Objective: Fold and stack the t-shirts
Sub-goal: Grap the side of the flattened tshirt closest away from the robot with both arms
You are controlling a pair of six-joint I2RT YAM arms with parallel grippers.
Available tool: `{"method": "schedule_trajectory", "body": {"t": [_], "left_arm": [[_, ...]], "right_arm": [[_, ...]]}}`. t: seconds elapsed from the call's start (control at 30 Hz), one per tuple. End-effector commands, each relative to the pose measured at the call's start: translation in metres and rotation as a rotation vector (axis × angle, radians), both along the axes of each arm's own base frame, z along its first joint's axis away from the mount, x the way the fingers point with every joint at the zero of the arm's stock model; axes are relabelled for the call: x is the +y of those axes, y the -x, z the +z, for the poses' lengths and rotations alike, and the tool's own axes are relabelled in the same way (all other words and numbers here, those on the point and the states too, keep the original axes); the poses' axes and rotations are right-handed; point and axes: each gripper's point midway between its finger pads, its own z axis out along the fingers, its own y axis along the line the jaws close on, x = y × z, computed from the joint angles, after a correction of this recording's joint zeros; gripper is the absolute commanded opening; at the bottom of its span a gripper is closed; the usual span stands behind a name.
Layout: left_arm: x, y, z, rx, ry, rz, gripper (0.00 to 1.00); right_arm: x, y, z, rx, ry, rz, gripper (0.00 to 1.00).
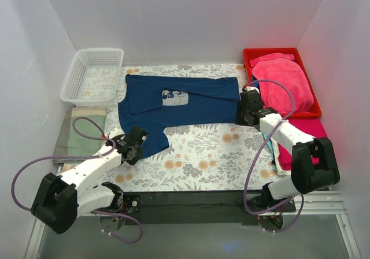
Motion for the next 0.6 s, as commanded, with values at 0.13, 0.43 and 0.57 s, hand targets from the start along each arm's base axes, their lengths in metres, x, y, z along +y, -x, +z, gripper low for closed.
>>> {"method": "schedule_trajectory", "body": {"t": [0.13, 0.43, 0.57], "left_arm": [[0.025, -0.034, 0.106, -0.25, -0.106, 0.077, 0.0], [0.025, -0.041, 0.132, -0.318, -0.091, 0.083, 0.0], [0.027, -0.043, 0.145, -0.342, -0.092, 0.089, 0.0]], "right_arm": [[-0.003, 0.008, -0.021, 0.018, 0.001, -0.031, 0.4], [0.001, -0.004, -0.048, 0.052, 0.006, -0.047, 0.4], [0.005, -0.02, -0.052, 0.045, 0.009, -0.047, 0.39]]}}
